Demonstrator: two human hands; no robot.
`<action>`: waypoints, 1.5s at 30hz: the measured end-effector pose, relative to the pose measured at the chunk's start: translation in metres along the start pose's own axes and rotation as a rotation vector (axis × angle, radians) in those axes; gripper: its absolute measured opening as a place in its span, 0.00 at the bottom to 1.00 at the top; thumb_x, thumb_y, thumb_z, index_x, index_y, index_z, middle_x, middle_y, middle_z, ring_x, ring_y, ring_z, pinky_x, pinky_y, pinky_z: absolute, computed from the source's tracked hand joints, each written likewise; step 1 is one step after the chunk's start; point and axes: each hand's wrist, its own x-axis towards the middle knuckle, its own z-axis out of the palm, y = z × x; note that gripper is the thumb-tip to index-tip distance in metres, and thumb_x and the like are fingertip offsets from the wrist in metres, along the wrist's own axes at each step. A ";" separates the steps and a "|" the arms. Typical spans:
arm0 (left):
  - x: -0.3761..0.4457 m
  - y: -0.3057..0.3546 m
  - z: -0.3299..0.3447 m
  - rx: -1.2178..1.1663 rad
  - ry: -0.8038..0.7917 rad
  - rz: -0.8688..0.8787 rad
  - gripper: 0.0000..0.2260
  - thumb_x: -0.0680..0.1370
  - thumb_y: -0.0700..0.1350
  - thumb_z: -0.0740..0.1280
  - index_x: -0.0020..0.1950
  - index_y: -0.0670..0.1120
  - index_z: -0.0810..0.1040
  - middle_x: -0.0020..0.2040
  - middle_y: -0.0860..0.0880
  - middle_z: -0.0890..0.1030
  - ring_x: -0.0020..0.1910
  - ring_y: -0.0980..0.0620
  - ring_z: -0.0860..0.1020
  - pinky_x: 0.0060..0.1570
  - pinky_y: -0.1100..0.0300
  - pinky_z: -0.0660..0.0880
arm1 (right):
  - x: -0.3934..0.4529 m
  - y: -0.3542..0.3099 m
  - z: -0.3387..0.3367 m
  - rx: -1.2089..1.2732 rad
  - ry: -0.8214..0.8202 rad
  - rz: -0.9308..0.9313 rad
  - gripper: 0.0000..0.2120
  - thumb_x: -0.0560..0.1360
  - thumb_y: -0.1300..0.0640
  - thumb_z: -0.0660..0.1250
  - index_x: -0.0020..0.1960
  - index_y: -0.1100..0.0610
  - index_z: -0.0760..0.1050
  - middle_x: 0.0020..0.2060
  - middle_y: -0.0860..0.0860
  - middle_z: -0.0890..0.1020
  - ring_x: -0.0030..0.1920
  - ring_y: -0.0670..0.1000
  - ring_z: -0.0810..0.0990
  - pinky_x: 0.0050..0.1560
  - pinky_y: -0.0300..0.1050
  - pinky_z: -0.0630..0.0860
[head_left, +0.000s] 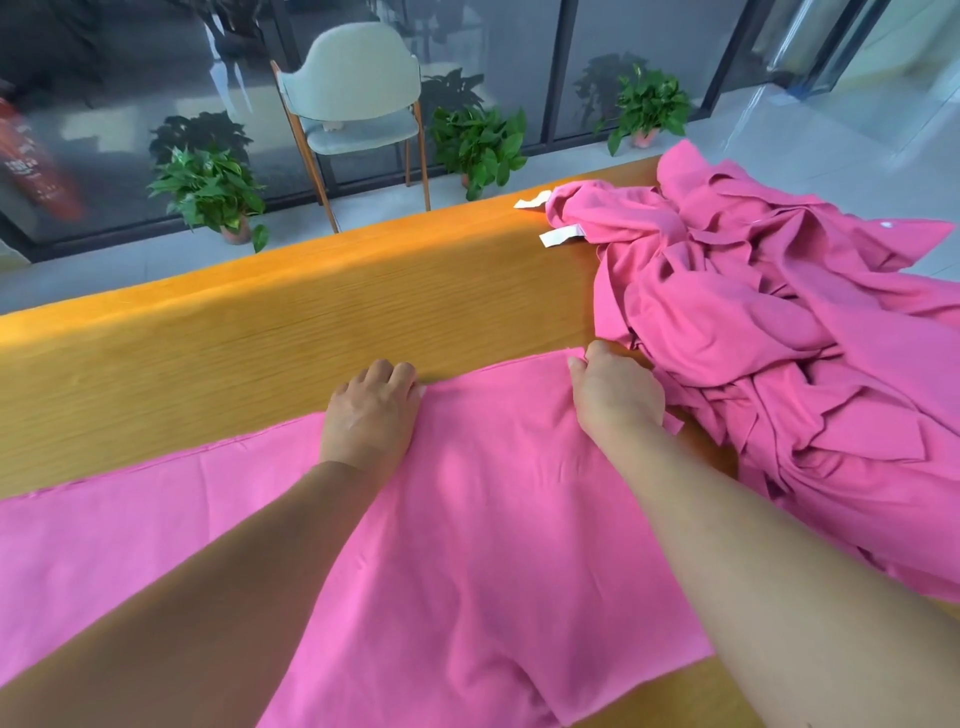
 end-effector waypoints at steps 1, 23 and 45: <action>-0.003 -0.001 0.000 0.017 0.059 0.030 0.12 0.81 0.51 0.61 0.57 0.45 0.76 0.53 0.44 0.76 0.54 0.40 0.75 0.54 0.46 0.70 | 0.002 0.001 -0.003 0.054 -0.023 0.001 0.19 0.83 0.45 0.55 0.60 0.59 0.73 0.54 0.59 0.81 0.57 0.61 0.79 0.46 0.50 0.68; -0.107 0.047 -0.002 -0.313 0.110 -0.104 0.33 0.79 0.63 0.43 0.78 0.46 0.62 0.78 0.45 0.59 0.78 0.47 0.55 0.77 0.50 0.49 | -0.134 0.139 -0.077 0.432 -0.811 0.026 0.28 0.77 0.41 0.68 0.68 0.59 0.73 0.68 0.51 0.75 0.64 0.50 0.75 0.63 0.45 0.71; -0.171 0.072 -0.025 -0.230 0.126 0.006 0.31 0.80 0.65 0.47 0.77 0.48 0.62 0.78 0.46 0.57 0.77 0.47 0.54 0.75 0.48 0.51 | -0.161 0.152 -0.039 0.327 -0.129 -0.024 0.10 0.80 0.42 0.61 0.51 0.48 0.73 0.40 0.43 0.81 0.41 0.51 0.80 0.36 0.47 0.73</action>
